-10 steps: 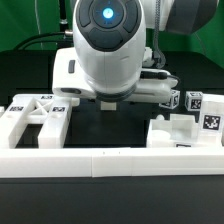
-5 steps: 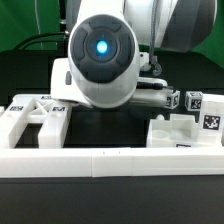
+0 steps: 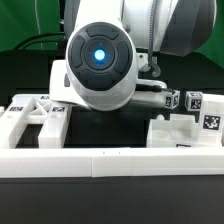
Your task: Assemble chair
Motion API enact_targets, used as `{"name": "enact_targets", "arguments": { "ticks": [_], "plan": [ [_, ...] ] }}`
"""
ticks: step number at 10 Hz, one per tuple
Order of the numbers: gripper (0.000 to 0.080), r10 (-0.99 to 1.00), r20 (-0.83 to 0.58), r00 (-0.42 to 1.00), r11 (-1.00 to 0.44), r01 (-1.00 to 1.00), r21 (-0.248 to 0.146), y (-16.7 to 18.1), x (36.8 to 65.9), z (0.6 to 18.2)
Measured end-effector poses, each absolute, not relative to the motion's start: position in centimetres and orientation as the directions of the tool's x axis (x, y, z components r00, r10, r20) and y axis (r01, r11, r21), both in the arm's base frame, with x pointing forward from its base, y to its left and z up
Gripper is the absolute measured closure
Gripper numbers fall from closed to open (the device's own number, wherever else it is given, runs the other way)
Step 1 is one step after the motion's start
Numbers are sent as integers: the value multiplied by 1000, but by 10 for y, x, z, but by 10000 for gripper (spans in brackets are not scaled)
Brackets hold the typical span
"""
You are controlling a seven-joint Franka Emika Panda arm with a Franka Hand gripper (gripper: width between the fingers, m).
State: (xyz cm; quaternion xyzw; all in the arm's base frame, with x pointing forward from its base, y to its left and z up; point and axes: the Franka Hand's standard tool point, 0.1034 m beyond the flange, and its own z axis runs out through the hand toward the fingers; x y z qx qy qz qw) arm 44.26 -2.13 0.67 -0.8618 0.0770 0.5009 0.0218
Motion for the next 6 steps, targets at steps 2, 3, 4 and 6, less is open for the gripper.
{"name": "enact_targets", "arguments": {
  "ticks": [2,3,4,6],
  "plan": [
    [514,-134,-862,488,-984,-166,60,-16,459,24],
    [514,-138,-858,494,-984,-166,62,-13,473,37],
    [514,-145,-857,495,-983,-169,69,-11,489,53],
    [514,-140,-838,528,-985,-157,65,-11,519,68]
  ]
}}
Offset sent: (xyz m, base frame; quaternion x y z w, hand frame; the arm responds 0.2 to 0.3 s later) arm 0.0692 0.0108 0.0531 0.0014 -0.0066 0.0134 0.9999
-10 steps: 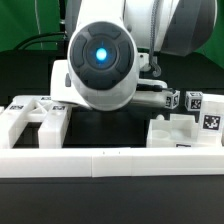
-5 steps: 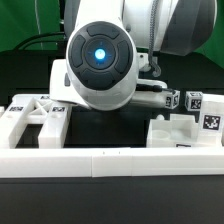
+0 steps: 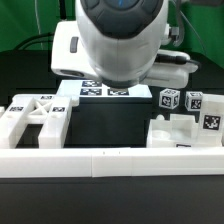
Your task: Assemble chair
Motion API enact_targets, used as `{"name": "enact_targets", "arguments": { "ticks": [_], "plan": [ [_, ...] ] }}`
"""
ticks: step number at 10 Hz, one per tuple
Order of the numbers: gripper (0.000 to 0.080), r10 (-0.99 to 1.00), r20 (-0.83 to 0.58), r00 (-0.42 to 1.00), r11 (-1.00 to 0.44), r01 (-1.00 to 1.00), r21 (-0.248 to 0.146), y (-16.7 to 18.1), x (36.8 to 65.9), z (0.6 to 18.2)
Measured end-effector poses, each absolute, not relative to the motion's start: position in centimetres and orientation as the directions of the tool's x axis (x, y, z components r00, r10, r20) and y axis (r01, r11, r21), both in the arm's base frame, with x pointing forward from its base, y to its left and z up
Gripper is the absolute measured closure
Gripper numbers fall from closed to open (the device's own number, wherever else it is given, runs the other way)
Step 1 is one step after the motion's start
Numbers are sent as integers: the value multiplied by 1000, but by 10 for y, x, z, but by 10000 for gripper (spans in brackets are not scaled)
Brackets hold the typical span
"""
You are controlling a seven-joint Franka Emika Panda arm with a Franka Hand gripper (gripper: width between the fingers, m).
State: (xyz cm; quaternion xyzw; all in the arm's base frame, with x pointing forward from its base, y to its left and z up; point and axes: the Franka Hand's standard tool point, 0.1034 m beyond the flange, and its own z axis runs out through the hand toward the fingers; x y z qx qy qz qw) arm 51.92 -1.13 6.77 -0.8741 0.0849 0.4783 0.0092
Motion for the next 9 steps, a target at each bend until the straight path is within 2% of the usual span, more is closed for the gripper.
{"name": "enact_targets", "arguments": {
  "ticks": [4,5,7,9],
  "plan": [
    [512,-146,-816,560,-985,-163,65,-14,523,62],
    [512,-148,-780,608,-985,-164,59,-14,534,60],
    [512,-166,-696,699,-983,-176,57,-4,564,84],
    [512,-165,-598,784,-984,-176,41,-3,591,97]
  ]
}}
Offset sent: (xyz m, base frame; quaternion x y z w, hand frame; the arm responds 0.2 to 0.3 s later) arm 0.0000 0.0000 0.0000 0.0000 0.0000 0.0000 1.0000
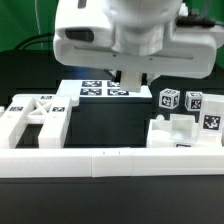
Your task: Assemble chair
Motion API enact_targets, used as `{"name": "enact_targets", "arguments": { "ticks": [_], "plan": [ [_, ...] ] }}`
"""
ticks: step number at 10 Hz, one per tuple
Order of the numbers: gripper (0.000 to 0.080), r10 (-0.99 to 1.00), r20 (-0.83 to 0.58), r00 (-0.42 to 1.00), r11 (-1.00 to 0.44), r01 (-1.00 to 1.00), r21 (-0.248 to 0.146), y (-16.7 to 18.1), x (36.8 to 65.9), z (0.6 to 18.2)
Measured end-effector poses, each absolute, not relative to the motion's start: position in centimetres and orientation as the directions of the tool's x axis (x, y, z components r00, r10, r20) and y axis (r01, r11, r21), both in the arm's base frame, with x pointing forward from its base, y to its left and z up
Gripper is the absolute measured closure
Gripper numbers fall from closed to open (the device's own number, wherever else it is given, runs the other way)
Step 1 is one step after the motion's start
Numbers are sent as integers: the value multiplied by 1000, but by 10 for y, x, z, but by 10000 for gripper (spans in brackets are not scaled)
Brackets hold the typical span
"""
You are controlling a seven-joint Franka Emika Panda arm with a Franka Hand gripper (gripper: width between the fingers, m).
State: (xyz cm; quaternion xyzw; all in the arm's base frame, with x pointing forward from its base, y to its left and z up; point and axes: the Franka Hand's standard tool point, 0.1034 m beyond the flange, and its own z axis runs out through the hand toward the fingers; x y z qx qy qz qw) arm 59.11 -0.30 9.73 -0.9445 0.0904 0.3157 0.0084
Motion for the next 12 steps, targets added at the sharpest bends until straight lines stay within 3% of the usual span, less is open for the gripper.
{"name": "enact_targets", "arguments": {
  "ticks": [5,9,12],
  "plan": [
    [512,-192,-291,937,-980,-197,10,0,609,94],
    [512,-187,26,982,-982,-187,-1,5,658,120],
    [512,-176,243,954,-984,-180,-5,8,666,117]
  ]
}}
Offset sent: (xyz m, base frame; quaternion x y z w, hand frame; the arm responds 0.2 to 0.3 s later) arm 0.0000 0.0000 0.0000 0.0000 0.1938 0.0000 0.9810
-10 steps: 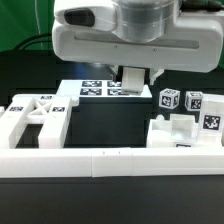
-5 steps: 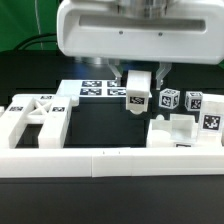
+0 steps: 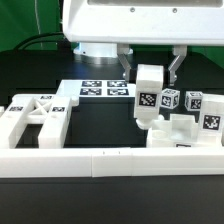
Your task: Assemble chair
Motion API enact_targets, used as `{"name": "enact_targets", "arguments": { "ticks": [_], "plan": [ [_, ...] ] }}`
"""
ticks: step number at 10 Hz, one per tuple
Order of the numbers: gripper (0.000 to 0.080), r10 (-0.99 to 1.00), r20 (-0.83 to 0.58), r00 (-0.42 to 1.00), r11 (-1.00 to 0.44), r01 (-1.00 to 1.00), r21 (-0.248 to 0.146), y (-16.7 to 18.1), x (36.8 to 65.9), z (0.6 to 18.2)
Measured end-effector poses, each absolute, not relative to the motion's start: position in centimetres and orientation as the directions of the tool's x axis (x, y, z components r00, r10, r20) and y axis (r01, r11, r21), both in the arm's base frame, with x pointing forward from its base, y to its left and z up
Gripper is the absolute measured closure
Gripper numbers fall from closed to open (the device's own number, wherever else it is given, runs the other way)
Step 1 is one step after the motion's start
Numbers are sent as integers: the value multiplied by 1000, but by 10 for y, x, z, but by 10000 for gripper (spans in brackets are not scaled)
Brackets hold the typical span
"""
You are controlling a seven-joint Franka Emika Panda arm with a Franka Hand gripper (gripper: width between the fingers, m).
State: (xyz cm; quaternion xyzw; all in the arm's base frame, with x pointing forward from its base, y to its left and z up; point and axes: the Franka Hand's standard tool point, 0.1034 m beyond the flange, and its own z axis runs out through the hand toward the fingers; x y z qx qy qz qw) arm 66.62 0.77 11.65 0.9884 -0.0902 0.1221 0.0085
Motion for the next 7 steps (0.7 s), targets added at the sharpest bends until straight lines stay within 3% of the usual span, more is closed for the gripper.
{"name": "enact_targets", "arguments": {
  "ticks": [2,7],
  "plan": [
    [512,-200,249,948,-979,-203,-16,31,654,105],
    [512,-194,300,934,-980,-197,-20,35,651,104]
  ]
}}
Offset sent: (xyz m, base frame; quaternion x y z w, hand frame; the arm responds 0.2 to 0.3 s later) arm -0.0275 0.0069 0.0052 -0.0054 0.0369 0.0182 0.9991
